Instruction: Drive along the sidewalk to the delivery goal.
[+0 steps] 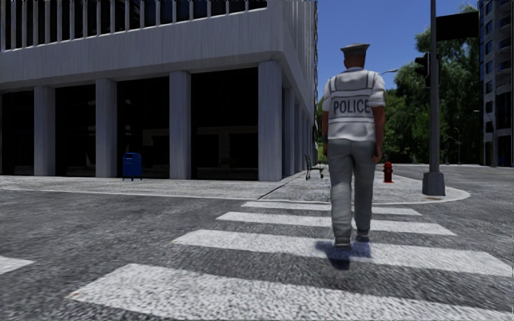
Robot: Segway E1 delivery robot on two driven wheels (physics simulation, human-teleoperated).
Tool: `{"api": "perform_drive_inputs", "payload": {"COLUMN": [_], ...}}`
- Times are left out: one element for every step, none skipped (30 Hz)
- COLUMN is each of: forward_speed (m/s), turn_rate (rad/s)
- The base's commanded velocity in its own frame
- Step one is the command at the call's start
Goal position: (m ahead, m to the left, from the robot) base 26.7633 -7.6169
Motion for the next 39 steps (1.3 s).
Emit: {"api": "perform_drive_inputs", "payload": {"forward_speed": [2.0,2.0,2.0,2.0,2.0,2.0,2.0,2.0,2.0,2.0,2.0,2.0,2.0,2.0,2.0,2.0,2.0,2.0,2.0,2.0,2.0,2.0,2.0,2.0,2.0,2.0,2.0,2.0,2.0,2.0,2.0,2.0,2.0,2.0,2.0,2.0,2.0,2.0,2.0], "turn_rate": [0.0,0.0,0.0,0.0,0.0,0.0,0.0,0.0,0.0,0.0,0.0,0.0,0.0,0.0,0.0,0.0,0.0,0.0,0.0,0.0,-0.04,-0.08,-0.12,-0.12,-0.15,-0.17,-0.21,-0.25,-0.25,-0.27,-0.28,-0.29,-0.29,-0.29,-0.3,-0.3,-0.3,-0.33,-0.33]}}
